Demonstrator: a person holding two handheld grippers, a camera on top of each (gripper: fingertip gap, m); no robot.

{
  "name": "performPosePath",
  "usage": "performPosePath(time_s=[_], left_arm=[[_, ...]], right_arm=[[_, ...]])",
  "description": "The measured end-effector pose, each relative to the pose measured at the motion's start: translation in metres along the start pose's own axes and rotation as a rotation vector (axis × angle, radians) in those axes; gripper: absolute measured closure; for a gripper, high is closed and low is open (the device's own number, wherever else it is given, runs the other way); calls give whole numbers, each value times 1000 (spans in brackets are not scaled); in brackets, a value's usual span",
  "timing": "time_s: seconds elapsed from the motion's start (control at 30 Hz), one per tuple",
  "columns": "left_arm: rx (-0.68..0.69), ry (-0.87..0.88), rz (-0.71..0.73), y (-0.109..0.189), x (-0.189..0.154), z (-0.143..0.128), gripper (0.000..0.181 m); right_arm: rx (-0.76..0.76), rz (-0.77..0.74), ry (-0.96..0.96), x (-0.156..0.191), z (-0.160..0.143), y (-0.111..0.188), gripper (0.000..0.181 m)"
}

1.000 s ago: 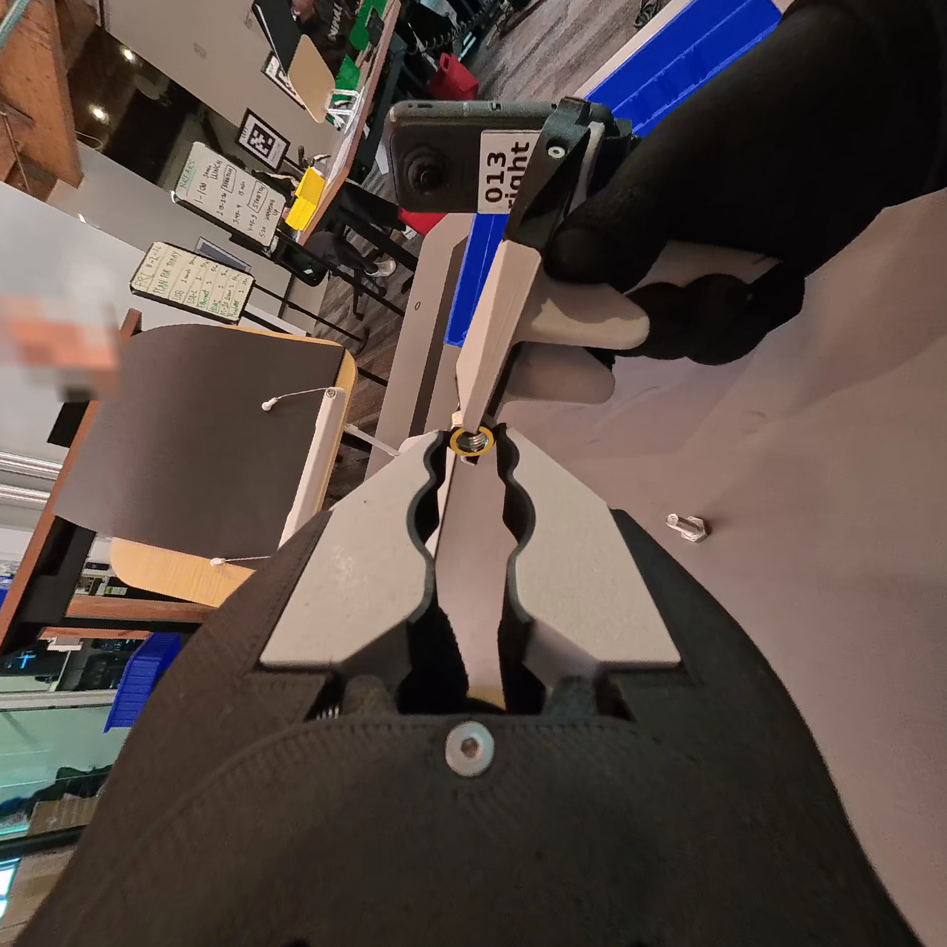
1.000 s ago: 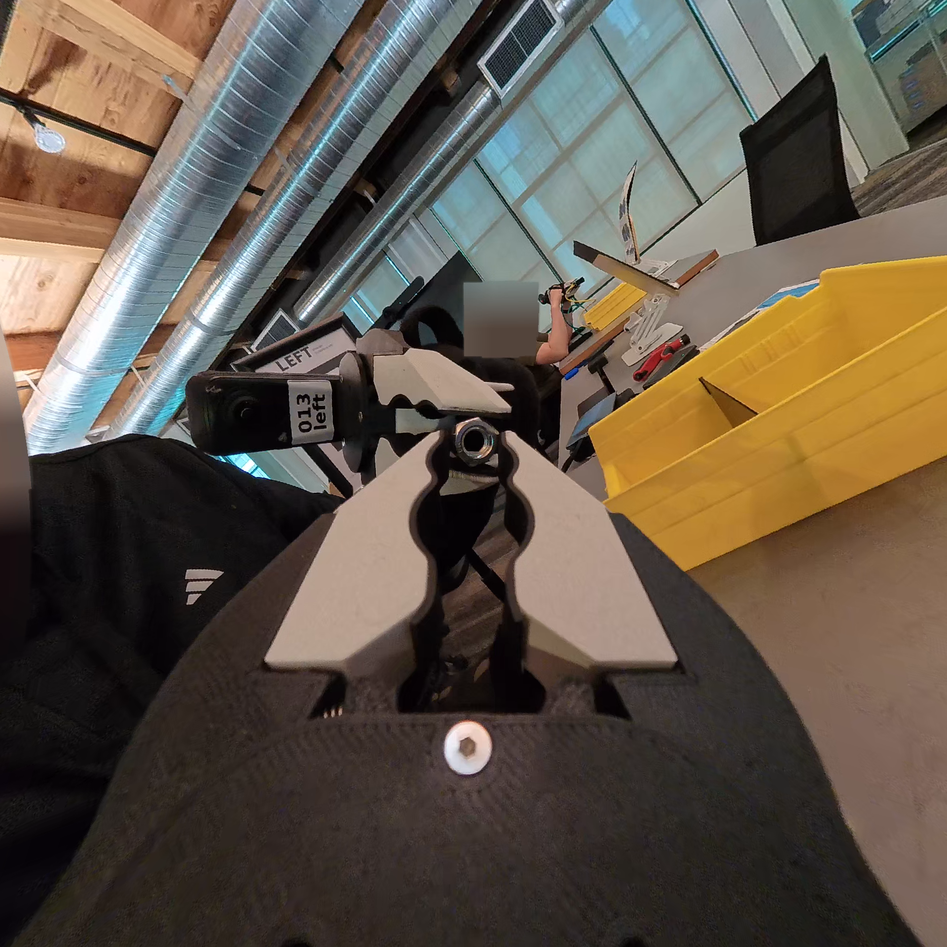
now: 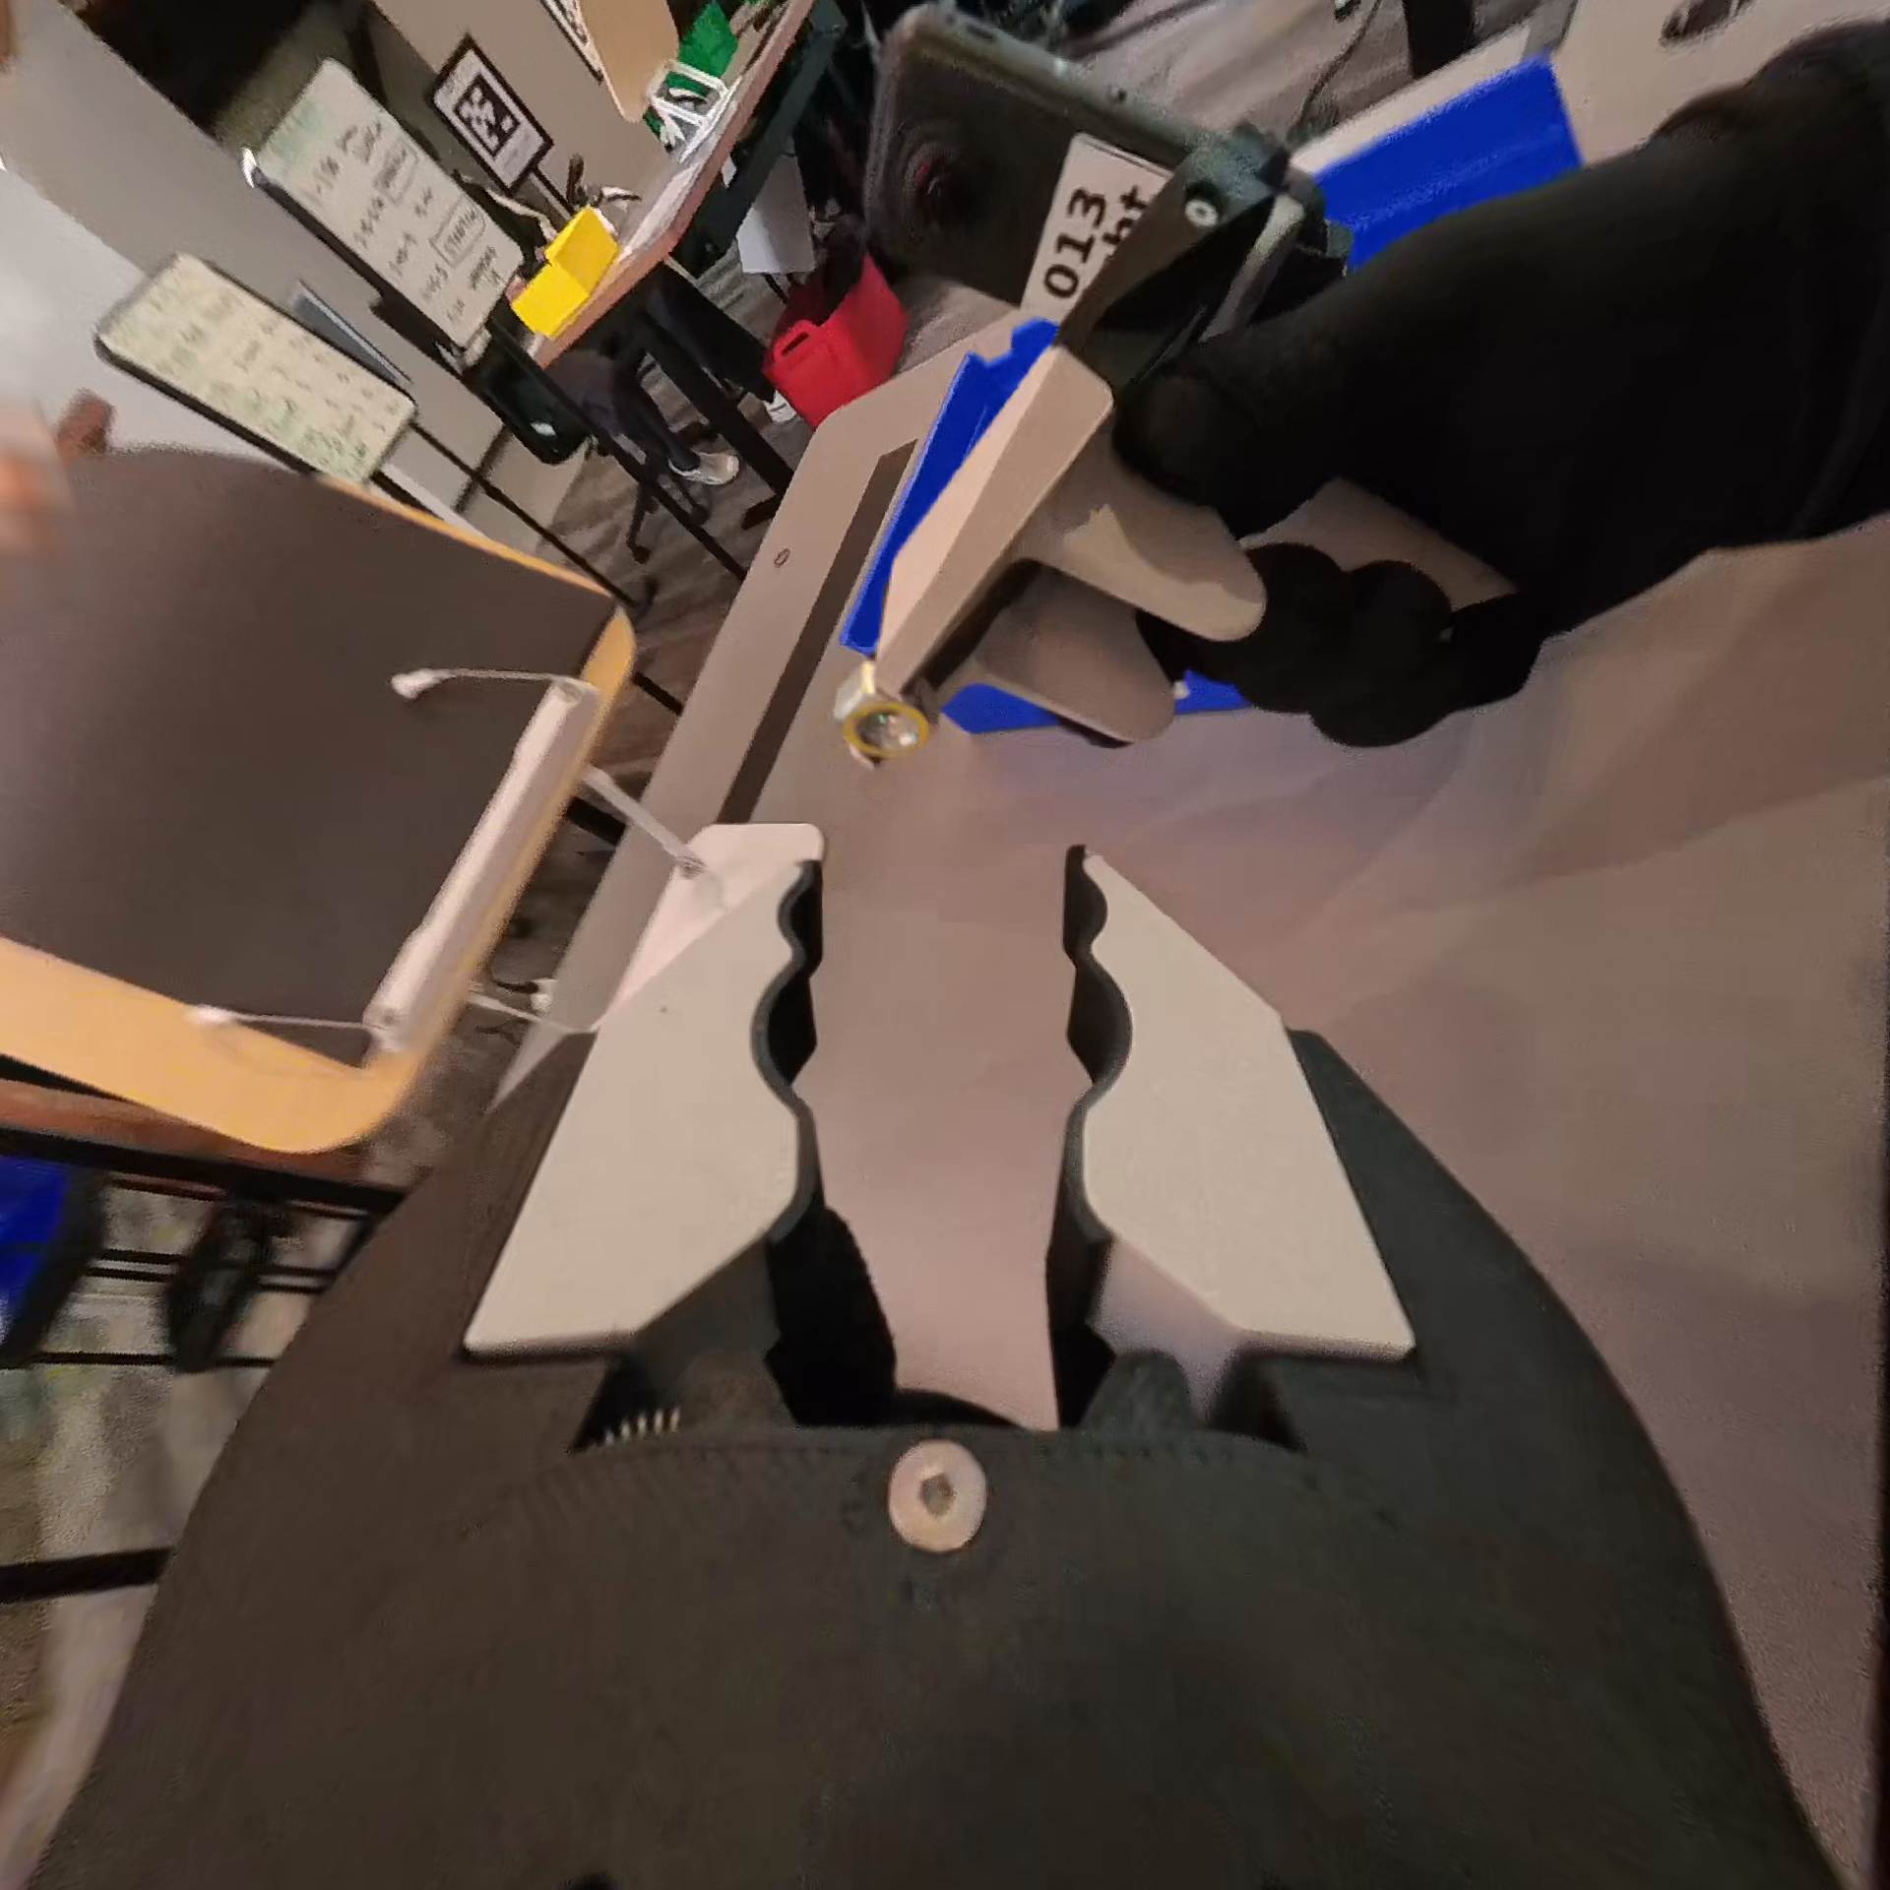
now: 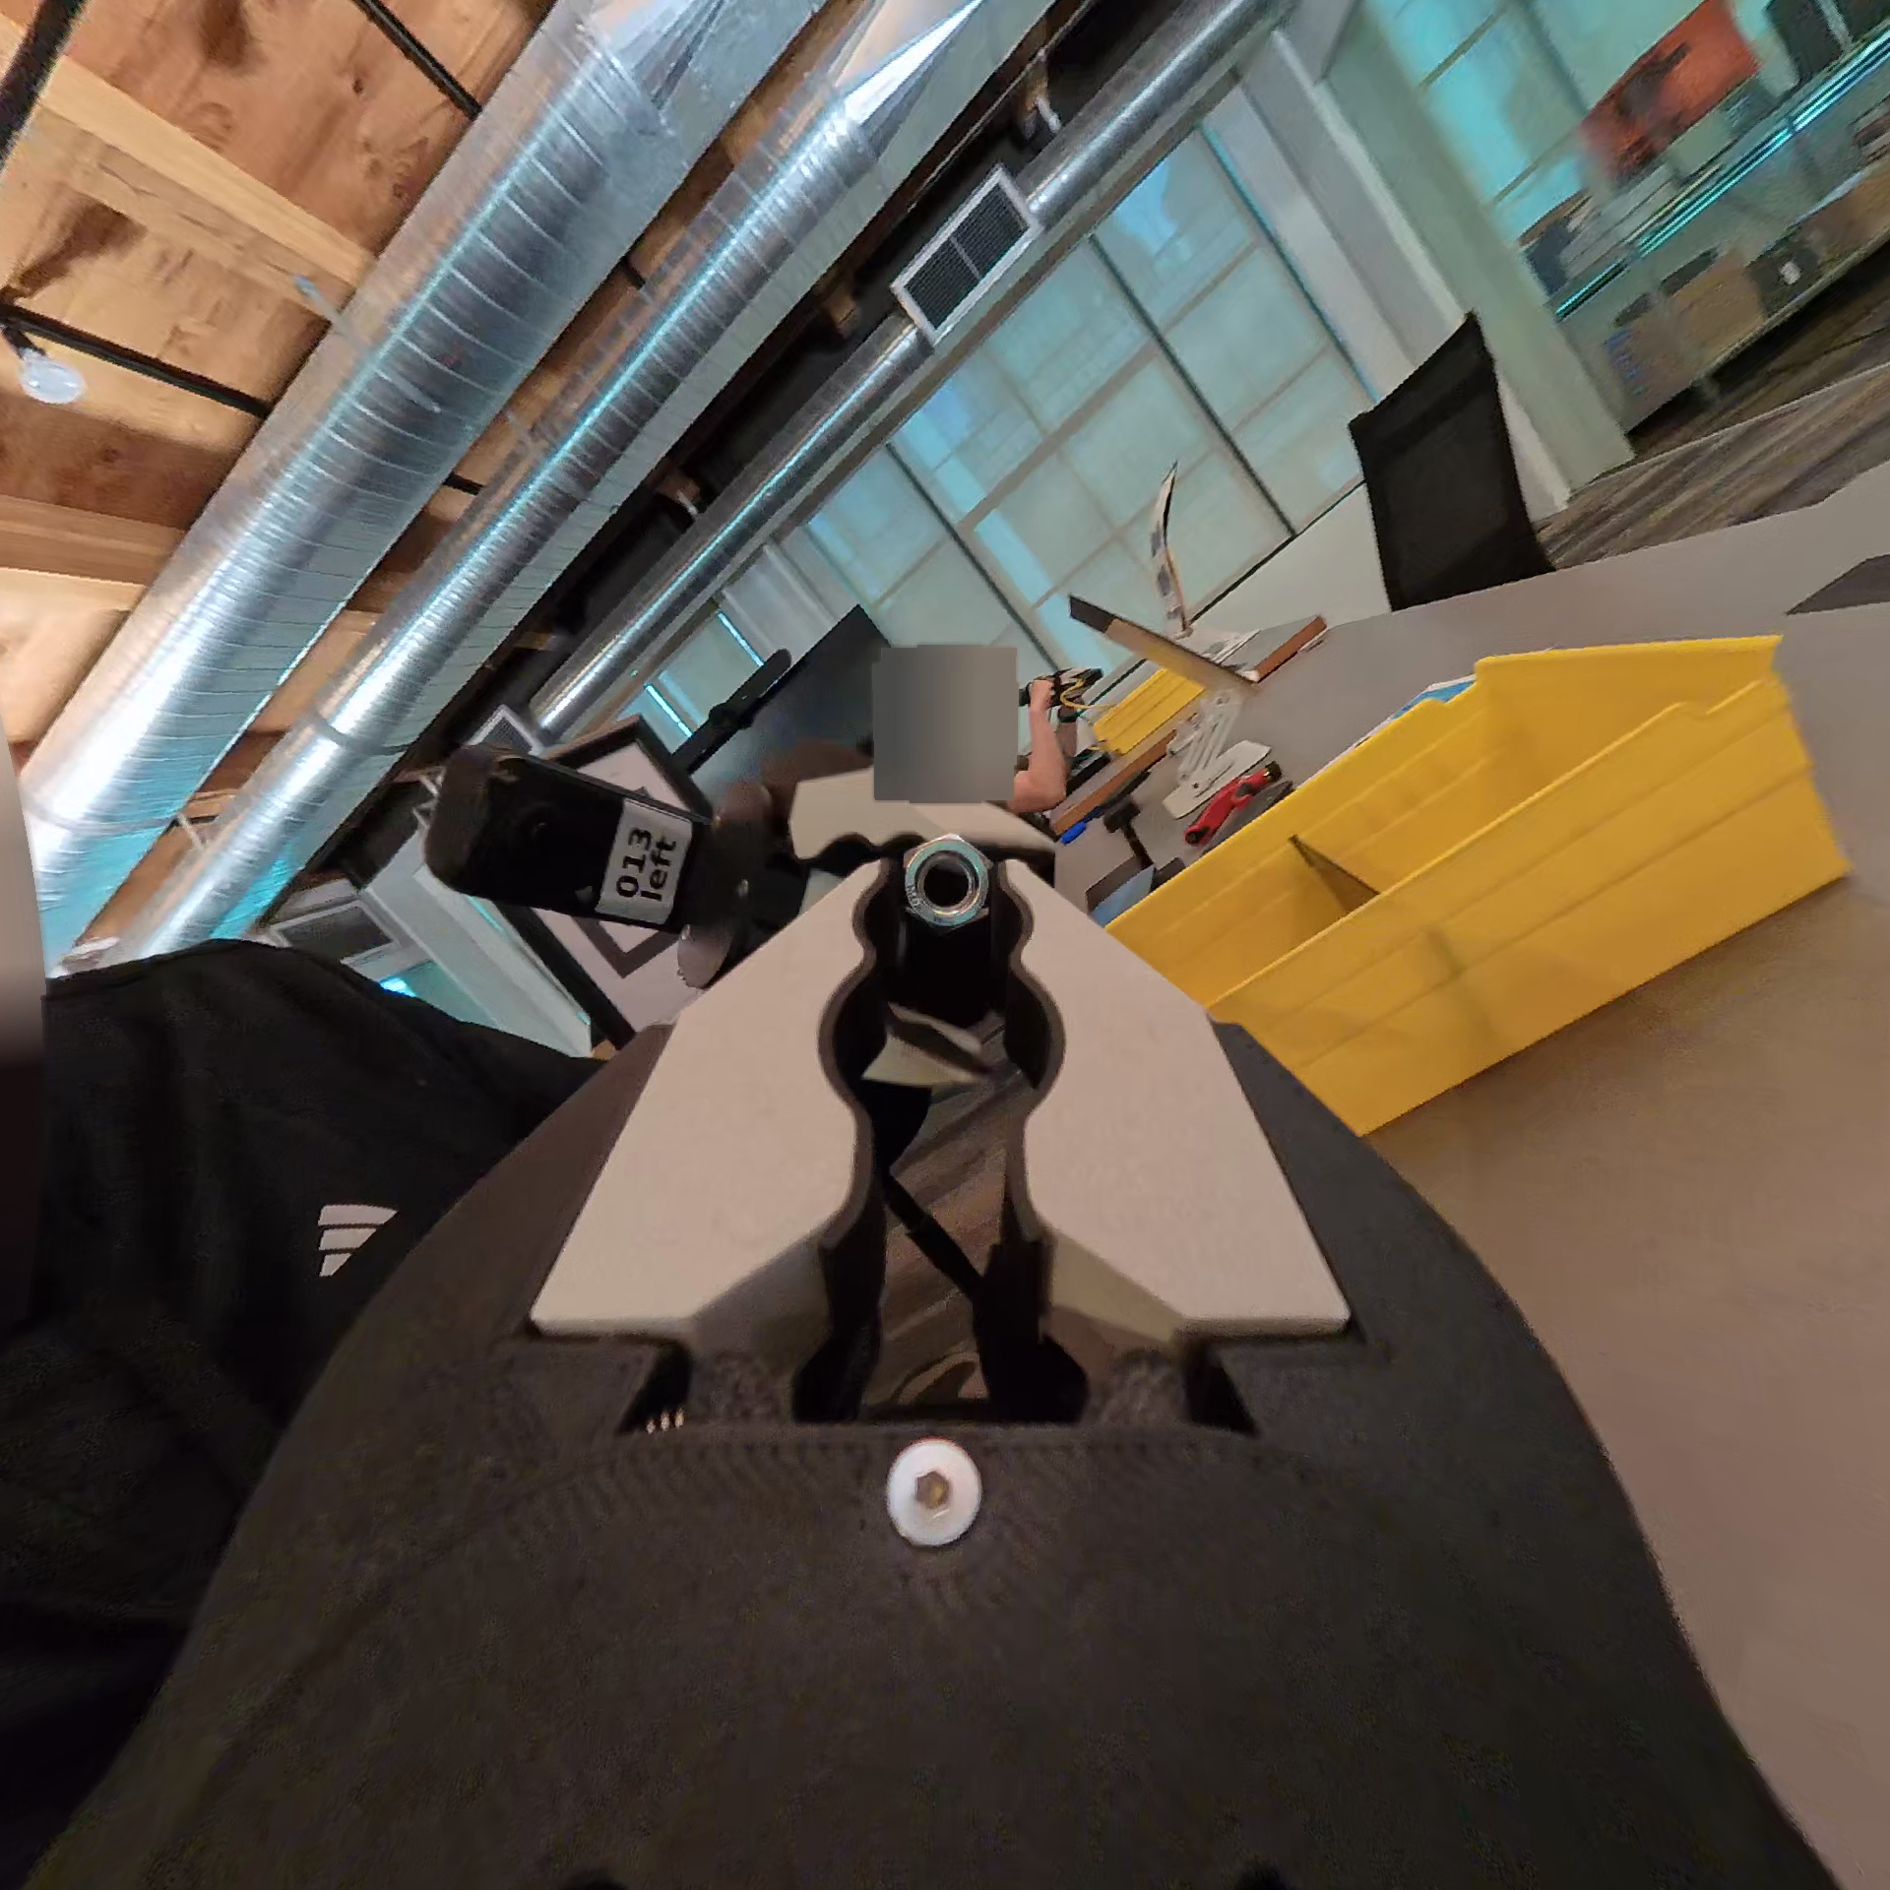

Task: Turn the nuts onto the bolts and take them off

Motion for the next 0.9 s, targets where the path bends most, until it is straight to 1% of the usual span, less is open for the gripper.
performPosePath(time_s=[0.07, 0.27, 0.37, 0.47, 0.6, 0.7, 0.9], left_arm=[[-2, 113, -55, -8, -11, -10, 133], [243, 253, -206, -37, -55, -82, 128], [335, 358, -324, -48, -79, -107, 128], [387, 338, -334, -56, -92, -125, 131], [386, 415, -367, -64, -103, -137, 134], [389, 450, -378, -67, -107, -143, 140], [344, 498, -362, -73, -105, -144, 153]], right_arm=[[-10, -20, 12, -2, 3, 3, 166], [-11, -57, 25, -8, 2, 5, 166], [3, -62, 33, -9, -1, 3, 166], [11, -65, 39, -10, -2, 3, 165], [17, -69, 43, -11, -3, 3, 165], [20, -68, 41, -12, -4, 3, 165], [26, -71, 43, -13, -5, 3, 166]])
Point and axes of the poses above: each gripper's, where its closed fingertips meet, y back along the fingers, z out of its top, x = y × z across the jaws, the point moved 4 cm from there along y, back along the fingers, and after that the axes turned 6 degrees about -x, right-handed, at the moved point
